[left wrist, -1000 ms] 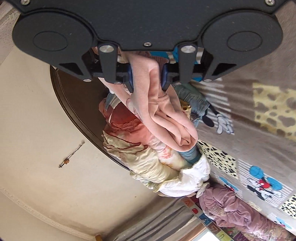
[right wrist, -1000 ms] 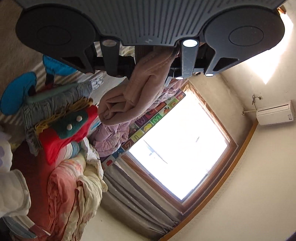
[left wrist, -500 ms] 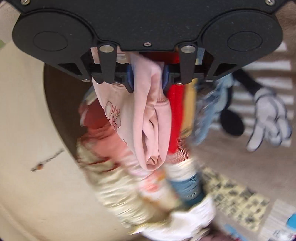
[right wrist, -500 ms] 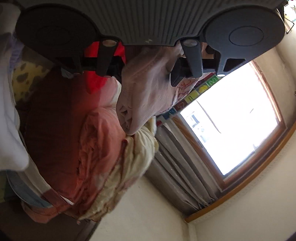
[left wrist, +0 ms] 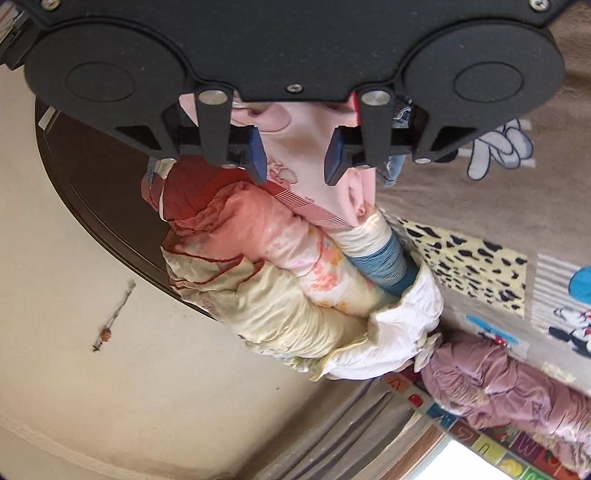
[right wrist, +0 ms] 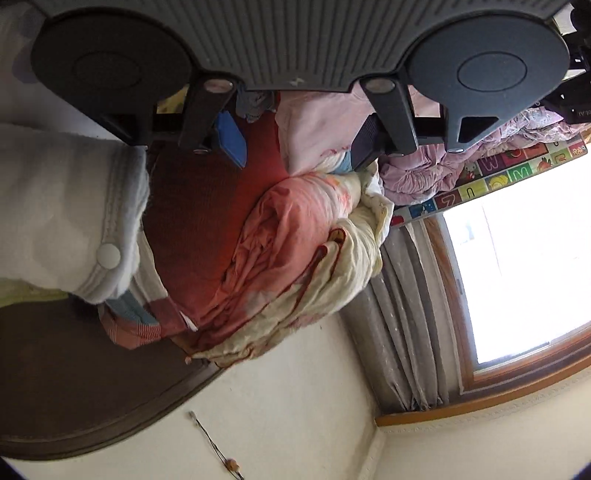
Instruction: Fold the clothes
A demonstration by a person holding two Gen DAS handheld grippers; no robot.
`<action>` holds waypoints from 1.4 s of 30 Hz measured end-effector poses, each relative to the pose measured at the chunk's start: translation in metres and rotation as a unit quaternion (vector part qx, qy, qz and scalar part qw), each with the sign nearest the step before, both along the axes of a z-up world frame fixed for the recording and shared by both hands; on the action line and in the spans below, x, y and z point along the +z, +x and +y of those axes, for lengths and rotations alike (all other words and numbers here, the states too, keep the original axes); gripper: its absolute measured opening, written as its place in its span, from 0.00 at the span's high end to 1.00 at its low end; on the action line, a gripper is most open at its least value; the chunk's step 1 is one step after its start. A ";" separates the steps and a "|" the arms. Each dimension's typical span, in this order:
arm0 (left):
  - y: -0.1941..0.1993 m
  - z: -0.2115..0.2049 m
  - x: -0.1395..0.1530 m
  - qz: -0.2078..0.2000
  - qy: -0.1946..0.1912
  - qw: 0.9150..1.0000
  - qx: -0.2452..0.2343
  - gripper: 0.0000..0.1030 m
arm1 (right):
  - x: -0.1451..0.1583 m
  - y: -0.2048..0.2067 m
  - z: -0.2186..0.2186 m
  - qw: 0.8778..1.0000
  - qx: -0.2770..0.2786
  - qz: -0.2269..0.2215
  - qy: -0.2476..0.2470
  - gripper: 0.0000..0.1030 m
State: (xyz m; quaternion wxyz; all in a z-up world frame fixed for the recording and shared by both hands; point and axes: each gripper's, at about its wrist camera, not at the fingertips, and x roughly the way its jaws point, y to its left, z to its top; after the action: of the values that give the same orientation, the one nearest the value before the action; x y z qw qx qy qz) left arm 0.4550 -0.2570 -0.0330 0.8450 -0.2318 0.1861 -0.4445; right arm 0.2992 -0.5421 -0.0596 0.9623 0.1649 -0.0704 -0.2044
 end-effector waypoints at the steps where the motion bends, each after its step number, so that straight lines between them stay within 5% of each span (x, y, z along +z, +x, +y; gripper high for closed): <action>1: -0.001 -0.007 -0.001 -0.005 0.013 1.000 -0.002 0.69 | 0.002 0.002 0.003 1.000 0.017 -0.005 -0.016 0.38; 3: -0.001 -0.022 -0.006 -0.007 0.041 0.999 -0.003 0.69 | 0.003 0.011 0.005 0.998 0.055 0.009 -0.023 0.38; 5: 0.005 -0.044 -0.024 0.008 0.108 0.994 0.003 0.70 | -0.008 0.032 0.001 0.992 0.087 0.086 0.023 0.38; 7: -0.004 -0.049 -0.026 -0.027 0.134 0.991 0.008 0.69 | -0.020 0.035 -0.002 0.989 0.087 0.107 0.046 0.38; 12: -0.023 -0.038 -0.005 -0.046 0.139 0.989 0.030 0.40 | -0.007 0.009 0.000 0.993 0.078 0.051 0.066 0.38; 15: -0.032 -0.034 0.005 -0.024 0.146 0.988 0.047 0.17 | 0.001 -0.003 0.007 0.994 0.076 0.040 0.073 0.34; 20: -0.055 -0.038 0.019 -0.002 0.204 0.977 0.059 0.02 | 0.019 -0.013 0.008 0.988 0.073 0.082 0.105 0.05; 23: -0.077 -0.040 0.031 -0.037 0.254 0.963 0.082 0.00 | 0.040 -0.022 0.015 0.989 0.074 0.097 0.087 0.00; 26: -0.093 -0.034 0.042 -0.058 0.265 0.956 0.116 0.00 | 0.057 -0.031 0.020 0.987 0.088 0.112 0.079 0.00; 34: -0.114 -0.023 0.067 -0.022 0.295 0.945 0.141 0.00 | 0.087 -0.042 0.030 0.971 0.102 0.197 0.086 0.00; 37: -0.128 -0.024 0.074 -0.030 0.311 0.936 0.159 0.00 | 0.093 -0.053 0.033 0.969 0.105 0.209 0.078 0.00; 42: -0.149 -0.029 0.077 -0.023 0.321 0.934 0.153 0.00 | 0.098 -0.072 0.032 0.967 0.100 0.220 0.083 0.00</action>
State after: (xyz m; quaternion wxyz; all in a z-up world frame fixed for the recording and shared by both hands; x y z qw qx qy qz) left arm 0.3058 -0.2864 0.0438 0.9361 0.0366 0.2622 -0.2313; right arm 0.2273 -0.5096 0.0383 0.9526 0.2015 0.1769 -0.1436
